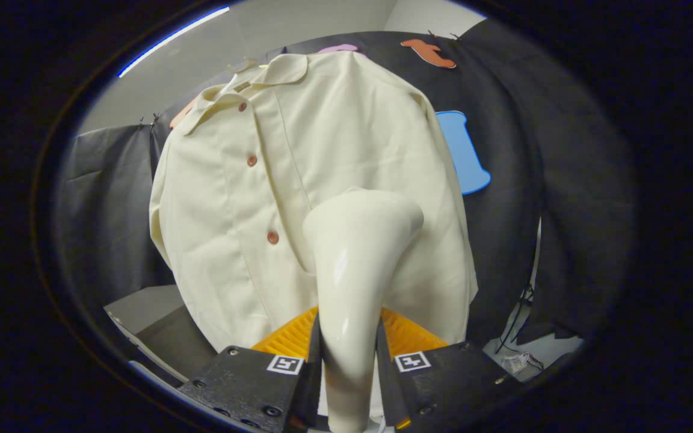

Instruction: Iron the clothes twice with a garment steamer, once on the left side and once on the right side.

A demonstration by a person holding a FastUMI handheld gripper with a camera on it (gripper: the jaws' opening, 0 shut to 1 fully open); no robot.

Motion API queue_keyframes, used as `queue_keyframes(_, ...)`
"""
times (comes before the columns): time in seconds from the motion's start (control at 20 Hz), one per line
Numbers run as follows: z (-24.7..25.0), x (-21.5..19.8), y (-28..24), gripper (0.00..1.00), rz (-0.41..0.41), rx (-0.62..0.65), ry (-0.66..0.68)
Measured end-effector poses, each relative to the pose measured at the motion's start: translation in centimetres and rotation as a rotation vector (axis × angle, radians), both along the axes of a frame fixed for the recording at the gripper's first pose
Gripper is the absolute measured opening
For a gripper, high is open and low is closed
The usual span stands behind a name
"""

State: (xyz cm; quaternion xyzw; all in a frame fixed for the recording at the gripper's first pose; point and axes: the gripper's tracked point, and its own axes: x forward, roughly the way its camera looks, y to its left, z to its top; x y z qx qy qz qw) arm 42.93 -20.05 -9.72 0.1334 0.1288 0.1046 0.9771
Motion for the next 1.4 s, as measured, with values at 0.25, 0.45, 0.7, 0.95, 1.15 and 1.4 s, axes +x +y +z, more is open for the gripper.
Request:
queue_keyframes(0.25, -2.4, -0.7, 0.3, 0.41, 0.013, 0.06, -0.005)
queue_keyframes(0.45, -4.8, -1.8, -1.1, 0.41, -0.002, 0.056, 0.015)
queue_keyframes(0.7, -9.1, -3.0, -2.7, 0.41, -0.026, 0.058, 0.073)
queue_keyframes(0.95, -13.3, -4.0, -4.0, 0.41, -0.051, 0.074, 0.12)
queue_keyframes(1.15, -16.1, -5.2, -4.7, 0.41, -0.063, 0.101, 0.15)
queue_keyframes(1.4, -18.8, -6.5, -5.8, 0.41, -0.094, 0.098, 0.185)
